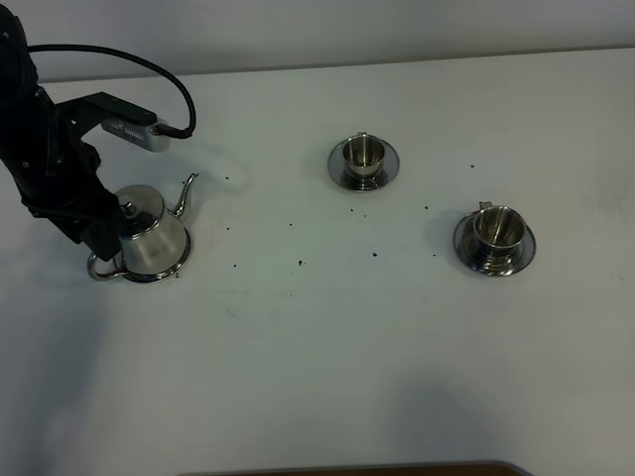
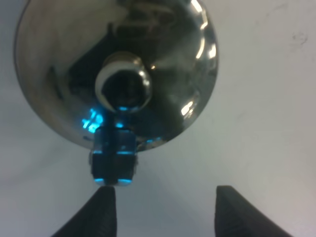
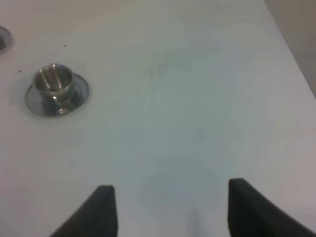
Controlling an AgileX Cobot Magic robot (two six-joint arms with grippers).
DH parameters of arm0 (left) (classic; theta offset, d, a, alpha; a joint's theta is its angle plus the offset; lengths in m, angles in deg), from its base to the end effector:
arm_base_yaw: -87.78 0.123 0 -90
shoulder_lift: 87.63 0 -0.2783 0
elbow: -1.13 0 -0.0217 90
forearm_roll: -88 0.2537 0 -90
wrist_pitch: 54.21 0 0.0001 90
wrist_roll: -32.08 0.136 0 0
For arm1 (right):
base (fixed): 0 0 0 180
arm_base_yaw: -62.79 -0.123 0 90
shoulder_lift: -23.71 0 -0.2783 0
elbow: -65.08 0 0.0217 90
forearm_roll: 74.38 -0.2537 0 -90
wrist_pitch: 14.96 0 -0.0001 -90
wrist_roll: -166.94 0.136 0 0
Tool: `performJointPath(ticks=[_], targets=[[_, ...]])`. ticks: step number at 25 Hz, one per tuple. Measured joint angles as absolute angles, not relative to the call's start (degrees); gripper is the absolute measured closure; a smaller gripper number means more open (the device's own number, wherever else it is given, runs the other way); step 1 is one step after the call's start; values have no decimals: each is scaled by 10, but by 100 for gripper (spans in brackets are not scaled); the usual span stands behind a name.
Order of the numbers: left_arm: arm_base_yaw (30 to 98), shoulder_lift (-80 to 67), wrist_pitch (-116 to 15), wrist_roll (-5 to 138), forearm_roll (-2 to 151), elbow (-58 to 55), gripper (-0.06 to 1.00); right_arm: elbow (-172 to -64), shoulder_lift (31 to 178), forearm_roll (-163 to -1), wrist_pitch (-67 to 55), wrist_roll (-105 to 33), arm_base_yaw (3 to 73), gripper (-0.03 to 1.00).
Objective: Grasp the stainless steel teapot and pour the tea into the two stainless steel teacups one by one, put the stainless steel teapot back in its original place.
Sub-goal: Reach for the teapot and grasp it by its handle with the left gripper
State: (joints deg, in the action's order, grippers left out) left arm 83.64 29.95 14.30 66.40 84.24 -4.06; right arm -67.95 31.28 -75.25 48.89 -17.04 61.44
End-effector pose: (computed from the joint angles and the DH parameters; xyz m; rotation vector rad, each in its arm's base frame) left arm 0.3680 -0.0350 0.1574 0.9976 2.9766 -0.0987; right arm 0.0377 0.0027 0.2598 -0.0976 2.0639 -0.0101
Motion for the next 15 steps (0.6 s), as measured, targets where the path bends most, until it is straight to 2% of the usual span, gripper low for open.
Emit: performJointPath(ticks=[15], targets=[[836, 299, 104, 666, 872, -41, 44, -680, 313, -753, 489, -170, 614, 48]])
